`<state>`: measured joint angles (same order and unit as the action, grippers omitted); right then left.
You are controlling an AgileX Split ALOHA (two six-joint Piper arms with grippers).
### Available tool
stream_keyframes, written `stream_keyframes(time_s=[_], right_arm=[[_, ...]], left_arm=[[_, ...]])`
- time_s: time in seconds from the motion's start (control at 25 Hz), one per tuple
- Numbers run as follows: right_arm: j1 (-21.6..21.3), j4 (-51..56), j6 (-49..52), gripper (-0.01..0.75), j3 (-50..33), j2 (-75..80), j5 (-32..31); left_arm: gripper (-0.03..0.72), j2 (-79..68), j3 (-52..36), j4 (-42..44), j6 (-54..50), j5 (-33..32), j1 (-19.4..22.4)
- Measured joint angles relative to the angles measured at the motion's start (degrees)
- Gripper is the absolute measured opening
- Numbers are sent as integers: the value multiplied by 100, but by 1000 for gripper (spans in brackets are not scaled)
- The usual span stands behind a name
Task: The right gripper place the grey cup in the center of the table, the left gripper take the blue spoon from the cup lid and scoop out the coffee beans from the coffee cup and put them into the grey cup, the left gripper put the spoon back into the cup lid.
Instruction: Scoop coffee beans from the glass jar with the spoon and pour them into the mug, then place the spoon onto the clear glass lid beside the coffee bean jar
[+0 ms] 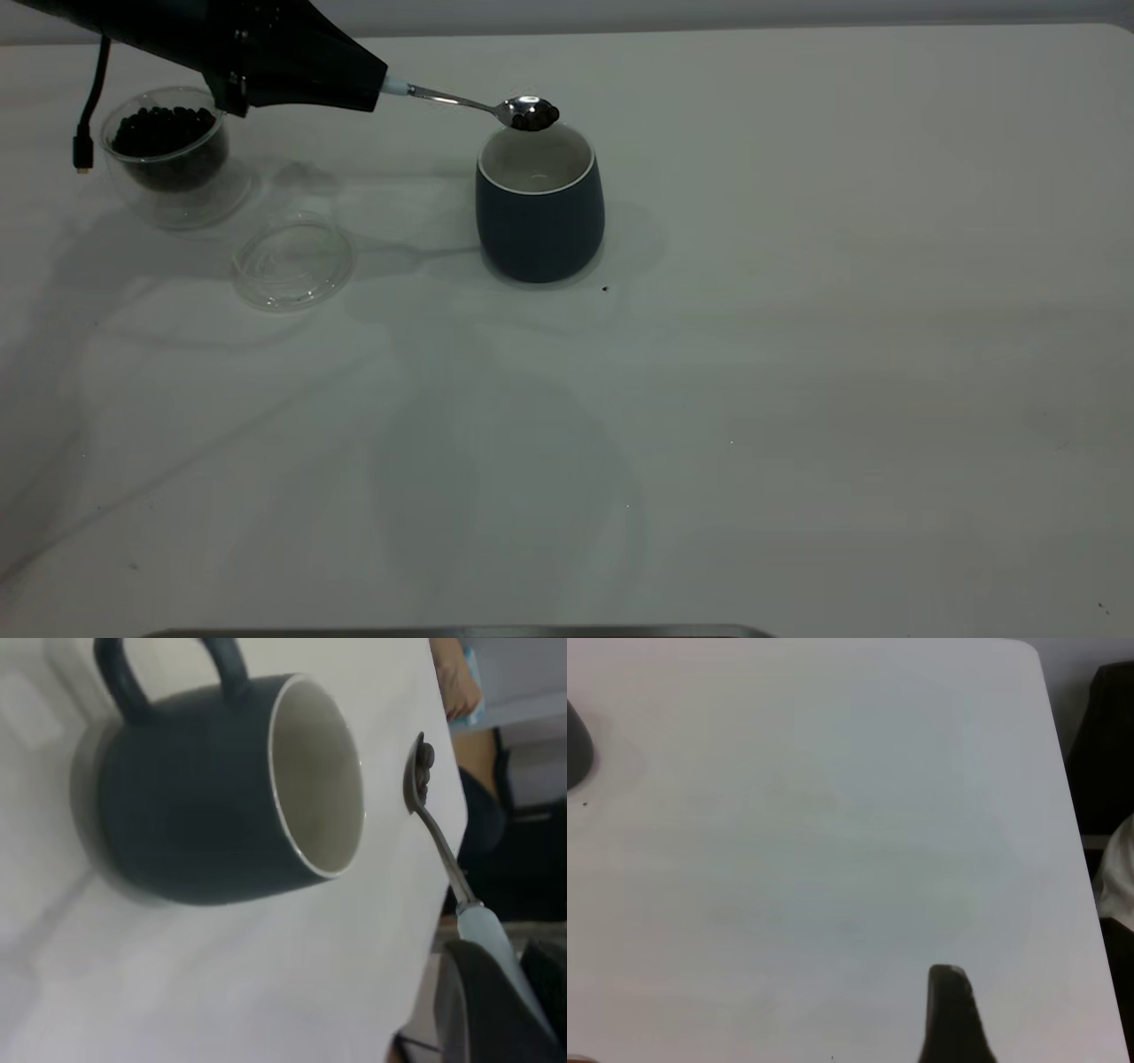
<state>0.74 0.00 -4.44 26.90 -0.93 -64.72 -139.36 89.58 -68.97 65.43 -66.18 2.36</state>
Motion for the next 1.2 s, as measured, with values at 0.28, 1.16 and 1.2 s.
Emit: stream_keyframes(time_s=[0.28, 1.16, 1.2], right_arm=[[0, 0, 0, 462, 0, 0, 0], [0, 0, 0, 462, 0, 0, 0], [0, 0, 0, 462, 0, 0, 0]], left_arm=[[124, 0, 0, 0, 1711, 248, 0], [123, 330, 0, 452, -593, -3, 1411], [123, 362, 0, 651, -775, -3, 1569]])
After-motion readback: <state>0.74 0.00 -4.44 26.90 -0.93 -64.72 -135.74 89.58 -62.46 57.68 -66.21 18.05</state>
